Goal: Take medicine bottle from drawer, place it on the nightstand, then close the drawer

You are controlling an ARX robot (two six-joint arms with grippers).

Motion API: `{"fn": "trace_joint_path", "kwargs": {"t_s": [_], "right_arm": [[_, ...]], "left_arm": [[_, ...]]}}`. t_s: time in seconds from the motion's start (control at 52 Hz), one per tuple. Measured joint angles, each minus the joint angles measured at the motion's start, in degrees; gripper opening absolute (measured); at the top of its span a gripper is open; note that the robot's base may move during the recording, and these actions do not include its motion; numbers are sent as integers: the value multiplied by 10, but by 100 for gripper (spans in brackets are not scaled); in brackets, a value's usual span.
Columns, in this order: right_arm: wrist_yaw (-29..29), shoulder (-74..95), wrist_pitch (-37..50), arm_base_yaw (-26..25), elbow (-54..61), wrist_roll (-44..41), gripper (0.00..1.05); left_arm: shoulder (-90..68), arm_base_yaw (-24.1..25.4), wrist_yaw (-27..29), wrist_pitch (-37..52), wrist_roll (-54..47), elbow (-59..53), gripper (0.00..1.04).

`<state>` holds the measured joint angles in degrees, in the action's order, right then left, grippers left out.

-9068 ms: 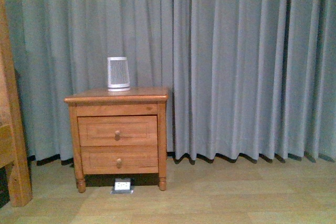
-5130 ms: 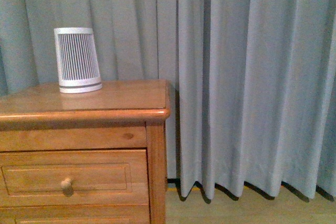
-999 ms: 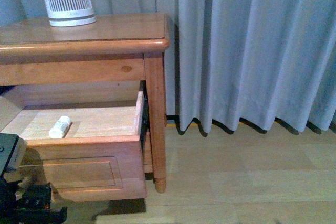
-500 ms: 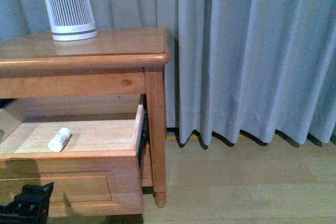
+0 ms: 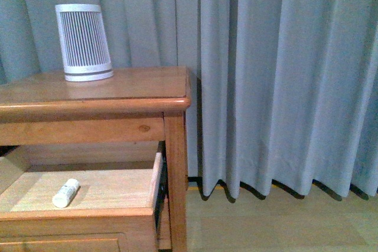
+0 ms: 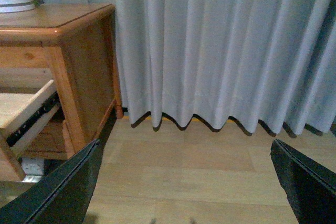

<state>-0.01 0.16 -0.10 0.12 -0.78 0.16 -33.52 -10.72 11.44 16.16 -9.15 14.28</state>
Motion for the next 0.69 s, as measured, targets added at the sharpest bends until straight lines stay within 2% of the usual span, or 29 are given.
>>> {"fn": "trace_joint_path", "kwargs": {"t_s": [0.115, 0.211, 0.327, 0.442, 0.5, 0.576, 0.692], "right_arm": [[0, 0, 0, 0, 0, 0, 98], [0, 0, 0, 0, 0, 0, 98], [0, 0, 0, 0, 0, 0, 98], [0, 0, 0, 0, 0, 0, 98], [0, 0, 0, 0, 0, 0, 98], [0, 0, 0, 0, 0, 0, 98], [0, 0, 0, 0, 0, 0, 98]], "left_arm": [[119, -44, 33, -70, -7, -28, 98], [208, -60, 49, -130, -7, -44, 98], [255, -61, 66, -139, 1, -69, 98], [269, -87, 75, -131, 0, -106, 98], [280, -68, 53, -136, 7, -116, 98], [292, -18, 22, -182, 44, -115, 98], [295, 13, -12, -191, 75, -115, 98]]}}
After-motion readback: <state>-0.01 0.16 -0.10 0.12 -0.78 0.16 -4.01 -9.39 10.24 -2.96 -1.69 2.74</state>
